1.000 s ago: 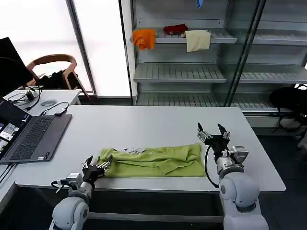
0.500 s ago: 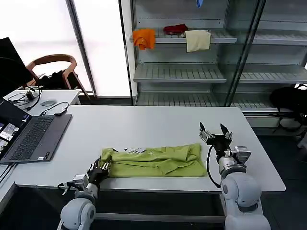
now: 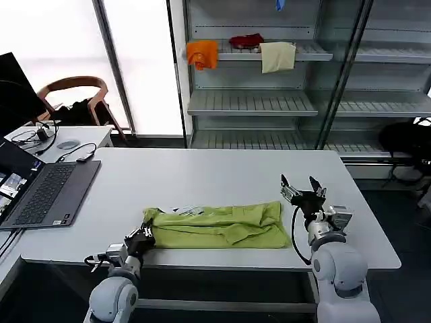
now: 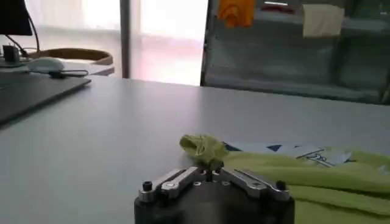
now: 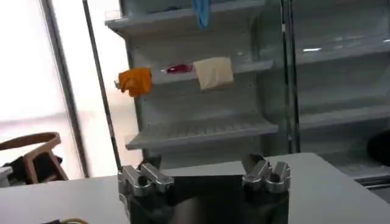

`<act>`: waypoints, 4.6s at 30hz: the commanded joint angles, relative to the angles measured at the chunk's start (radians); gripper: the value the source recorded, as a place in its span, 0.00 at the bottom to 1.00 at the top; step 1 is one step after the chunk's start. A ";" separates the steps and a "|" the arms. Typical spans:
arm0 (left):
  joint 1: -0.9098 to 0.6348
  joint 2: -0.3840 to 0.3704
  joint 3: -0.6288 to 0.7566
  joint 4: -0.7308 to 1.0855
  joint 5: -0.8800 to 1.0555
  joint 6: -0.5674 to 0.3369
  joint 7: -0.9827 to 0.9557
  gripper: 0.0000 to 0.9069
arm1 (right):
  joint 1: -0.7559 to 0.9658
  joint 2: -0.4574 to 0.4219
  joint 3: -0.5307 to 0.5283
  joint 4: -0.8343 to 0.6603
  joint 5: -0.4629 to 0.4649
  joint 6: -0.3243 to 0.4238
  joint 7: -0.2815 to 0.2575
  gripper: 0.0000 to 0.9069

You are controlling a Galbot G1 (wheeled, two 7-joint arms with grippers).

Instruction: Fold and organize the clothes.

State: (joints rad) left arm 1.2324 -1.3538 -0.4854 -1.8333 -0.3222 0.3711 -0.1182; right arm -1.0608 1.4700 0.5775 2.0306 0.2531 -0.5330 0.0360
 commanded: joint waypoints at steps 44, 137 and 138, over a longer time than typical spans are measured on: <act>-0.162 0.037 0.376 -0.128 0.069 0.206 0.008 0.00 | -0.067 -0.002 0.040 0.006 -0.028 -0.009 0.003 1.00; -0.068 0.047 0.052 -0.048 -0.167 0.205 0.063 0.59 | -0.082 0.054 -0.235 -0.113 -0.053 -0.046 -0.007 1.00; -0.069 0.046 0.053 -0.038 -0.179 0.205 0.063 0.56 | -0.082 0.053 -0.234 -0.111 -0.055 -0.045 -0.007 1.00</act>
State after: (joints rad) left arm 1.1898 -1.2914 -0.4327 -1.9141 -0.4777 0.5755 -0.0531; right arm -1.1406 1.5229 0.3454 1.9162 0.2017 -0.5780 0.0294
